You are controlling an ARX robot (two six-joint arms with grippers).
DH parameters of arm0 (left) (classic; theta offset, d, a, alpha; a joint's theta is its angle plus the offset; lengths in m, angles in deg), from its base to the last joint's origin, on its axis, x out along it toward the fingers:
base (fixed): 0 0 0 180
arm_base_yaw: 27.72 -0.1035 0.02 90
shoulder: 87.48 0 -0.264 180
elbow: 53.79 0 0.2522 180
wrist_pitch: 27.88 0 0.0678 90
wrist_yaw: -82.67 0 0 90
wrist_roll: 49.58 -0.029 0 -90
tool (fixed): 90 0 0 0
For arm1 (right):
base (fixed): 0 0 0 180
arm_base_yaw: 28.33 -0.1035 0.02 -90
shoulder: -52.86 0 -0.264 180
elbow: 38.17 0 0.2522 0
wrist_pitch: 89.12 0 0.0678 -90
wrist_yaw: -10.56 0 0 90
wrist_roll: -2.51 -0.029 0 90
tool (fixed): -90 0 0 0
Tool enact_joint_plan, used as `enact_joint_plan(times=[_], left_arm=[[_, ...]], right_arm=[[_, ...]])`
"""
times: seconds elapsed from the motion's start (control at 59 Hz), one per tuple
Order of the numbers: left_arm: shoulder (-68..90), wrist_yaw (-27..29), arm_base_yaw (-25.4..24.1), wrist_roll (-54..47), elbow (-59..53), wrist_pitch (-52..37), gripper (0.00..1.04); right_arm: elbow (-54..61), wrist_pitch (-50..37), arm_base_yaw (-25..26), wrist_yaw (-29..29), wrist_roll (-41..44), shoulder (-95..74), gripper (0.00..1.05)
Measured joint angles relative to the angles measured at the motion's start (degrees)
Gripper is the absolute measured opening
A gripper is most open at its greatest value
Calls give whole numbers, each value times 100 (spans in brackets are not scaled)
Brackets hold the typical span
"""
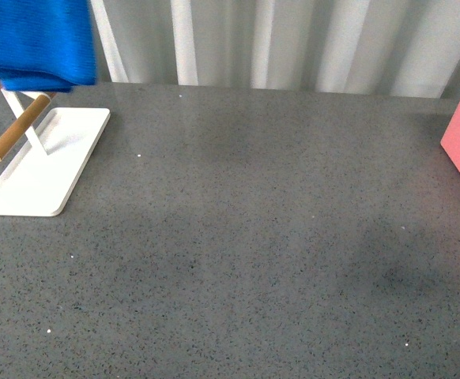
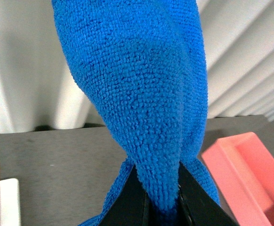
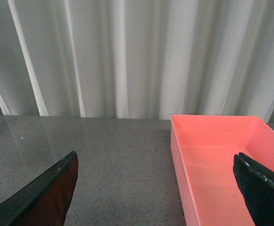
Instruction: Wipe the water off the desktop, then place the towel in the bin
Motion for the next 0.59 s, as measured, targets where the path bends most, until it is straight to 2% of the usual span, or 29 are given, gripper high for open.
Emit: enact_joint_plan(times=[0.187,0.339,0.594], left_arm=[[-90,-247,527,413,-960,-1102,5],[140,52,1029,575,-1746,-1886,5],[374,114,1681,772,-2426,-2839,5]], right_arm=[[0,0,0,0,0,0,98],[0,0,0,0,0,0,98],[0,0,0,0,0,0,98]])
